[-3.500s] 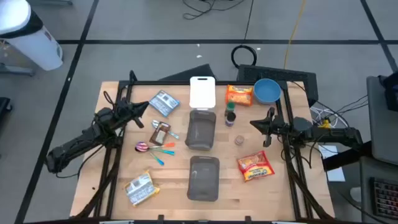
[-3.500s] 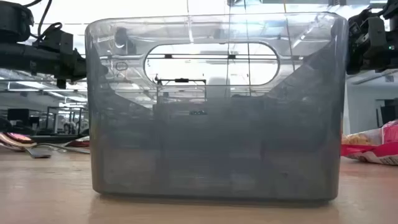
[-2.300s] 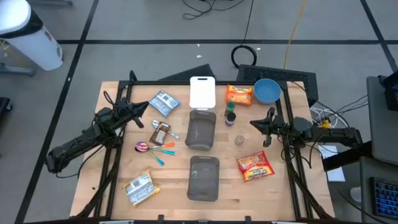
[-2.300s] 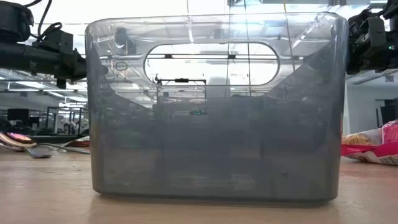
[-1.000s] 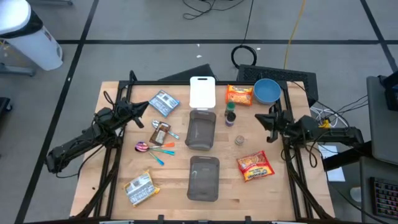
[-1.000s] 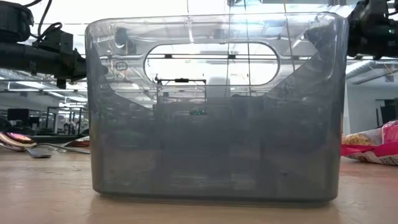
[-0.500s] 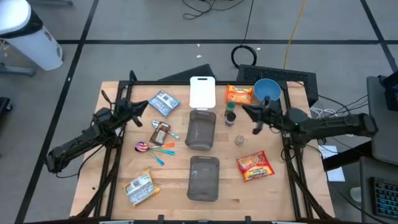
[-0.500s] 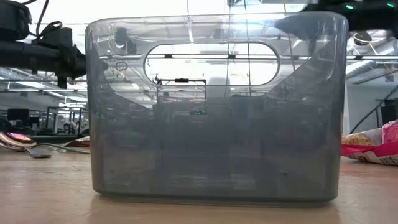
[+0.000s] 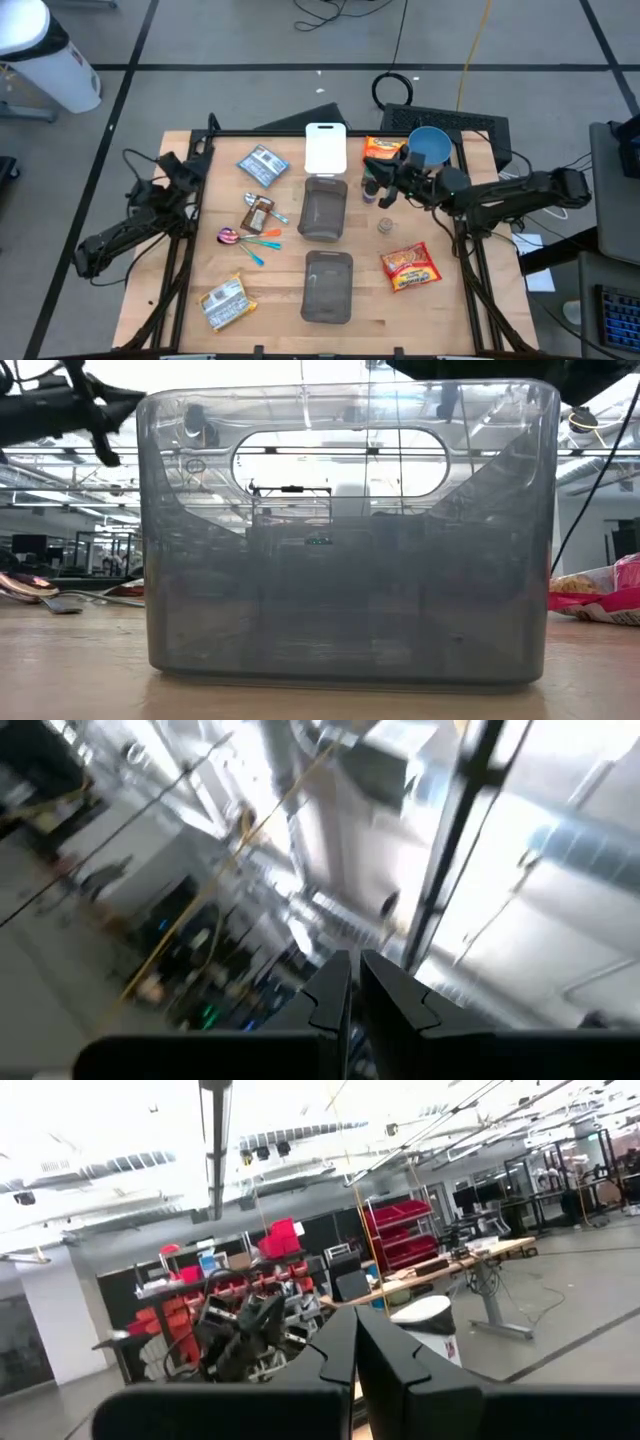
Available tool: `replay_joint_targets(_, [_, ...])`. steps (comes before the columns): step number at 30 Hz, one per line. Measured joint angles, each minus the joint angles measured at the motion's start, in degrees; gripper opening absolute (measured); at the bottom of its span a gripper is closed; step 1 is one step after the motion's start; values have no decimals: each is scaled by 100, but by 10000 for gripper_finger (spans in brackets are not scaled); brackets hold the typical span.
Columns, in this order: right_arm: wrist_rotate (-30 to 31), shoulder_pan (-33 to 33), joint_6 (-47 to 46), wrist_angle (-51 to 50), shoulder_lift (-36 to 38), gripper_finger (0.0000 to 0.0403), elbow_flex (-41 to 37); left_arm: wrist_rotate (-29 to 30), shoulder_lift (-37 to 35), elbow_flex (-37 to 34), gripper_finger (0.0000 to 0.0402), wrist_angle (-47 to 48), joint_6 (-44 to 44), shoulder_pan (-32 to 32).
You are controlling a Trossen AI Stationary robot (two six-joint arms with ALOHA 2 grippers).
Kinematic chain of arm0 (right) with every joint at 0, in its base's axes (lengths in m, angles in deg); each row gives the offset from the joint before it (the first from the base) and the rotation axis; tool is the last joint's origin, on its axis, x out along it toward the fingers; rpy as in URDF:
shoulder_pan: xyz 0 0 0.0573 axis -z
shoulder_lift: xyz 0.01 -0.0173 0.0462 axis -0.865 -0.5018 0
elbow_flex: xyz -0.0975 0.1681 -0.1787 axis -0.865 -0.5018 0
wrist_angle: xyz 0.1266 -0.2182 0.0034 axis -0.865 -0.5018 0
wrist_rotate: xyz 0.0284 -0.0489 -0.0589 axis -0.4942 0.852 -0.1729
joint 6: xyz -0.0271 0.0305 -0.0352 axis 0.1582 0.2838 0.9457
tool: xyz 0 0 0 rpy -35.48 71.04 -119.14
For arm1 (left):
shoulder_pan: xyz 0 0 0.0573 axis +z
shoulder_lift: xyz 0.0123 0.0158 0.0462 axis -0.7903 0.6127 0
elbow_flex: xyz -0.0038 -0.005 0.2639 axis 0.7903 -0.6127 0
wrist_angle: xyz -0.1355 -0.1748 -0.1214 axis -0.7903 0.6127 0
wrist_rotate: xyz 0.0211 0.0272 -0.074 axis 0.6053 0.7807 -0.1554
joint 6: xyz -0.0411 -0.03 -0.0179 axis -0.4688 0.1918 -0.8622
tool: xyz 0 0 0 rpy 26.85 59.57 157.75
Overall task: Pick & Place Food Item
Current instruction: Put the blue noodle pack into the white bin
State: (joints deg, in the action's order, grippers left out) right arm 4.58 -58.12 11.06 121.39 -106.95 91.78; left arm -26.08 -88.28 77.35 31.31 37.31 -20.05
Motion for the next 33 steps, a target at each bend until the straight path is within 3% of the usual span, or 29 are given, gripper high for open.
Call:
replay_joint_targets(6, [0, 0, -80, 88, -141, 0, 0, 191, 2, 14, 56, -231, -36, 2])
replay_joint_targets(18, [138, 80, -308, 441, -140, 3, 0, -414, 377, 751, 256, -244, -473, 0])
replay_joint_targets(21, [180, 223, -421, 624, -137, 11, 0, -306, 486, 958, 288, -255, 52, 0])
replay_joint_targets(25, [171, 328, -695, 794, -137, 34, 2, 110, 715, 1148, 311, -189, 28, 1])
replay_joint_targets(28, [171, 343, -862, 752, -137, 64, 40, 32, 921, 1572, 313, 820, 536, 0])
replay_joint_targets(33, [-208, 343, -881, -80, -137, 124, 633, -54, 1943, 2929, 294, 4221, 1212, 2])
